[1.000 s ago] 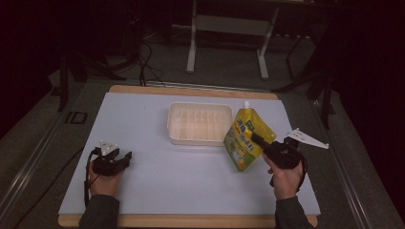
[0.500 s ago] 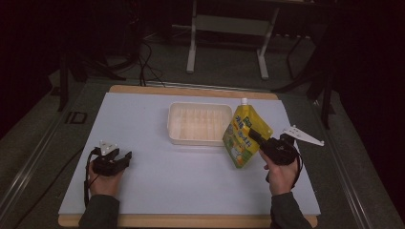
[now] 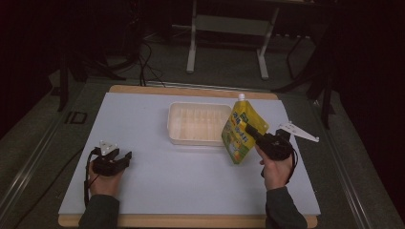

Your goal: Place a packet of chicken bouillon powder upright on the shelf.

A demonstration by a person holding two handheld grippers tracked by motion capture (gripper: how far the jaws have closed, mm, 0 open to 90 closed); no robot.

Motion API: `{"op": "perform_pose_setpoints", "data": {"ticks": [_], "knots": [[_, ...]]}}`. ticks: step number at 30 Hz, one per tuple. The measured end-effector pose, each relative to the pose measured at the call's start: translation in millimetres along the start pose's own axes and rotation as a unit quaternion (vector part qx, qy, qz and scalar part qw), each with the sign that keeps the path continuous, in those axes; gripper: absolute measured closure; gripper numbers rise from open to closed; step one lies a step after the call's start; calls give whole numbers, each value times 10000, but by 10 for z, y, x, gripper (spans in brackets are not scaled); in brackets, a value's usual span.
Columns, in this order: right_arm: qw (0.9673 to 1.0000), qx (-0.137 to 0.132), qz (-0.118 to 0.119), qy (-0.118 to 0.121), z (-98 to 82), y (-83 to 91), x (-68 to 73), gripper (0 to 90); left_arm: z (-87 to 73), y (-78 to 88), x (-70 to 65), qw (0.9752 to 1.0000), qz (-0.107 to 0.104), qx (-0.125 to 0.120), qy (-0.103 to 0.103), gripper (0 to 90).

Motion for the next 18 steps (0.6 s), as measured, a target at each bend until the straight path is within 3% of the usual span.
{"op": "perform_pose_setpoints", "data": {"ticks": [18], "knots": [[9995,-213,-246,-36,50,-166,-15,900,0,-1,0,10000,-4,-6,8,471]]}}
Point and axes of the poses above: each handheld gripper's, and its own axes: y roughly backward along the jaws, z roughly out of its top, x roughly to its left, the point moved 2 cm from there along -y, roughly forward along the jaws, and after that the axes turned 3 degrees about -z, right-handed, at the moved point
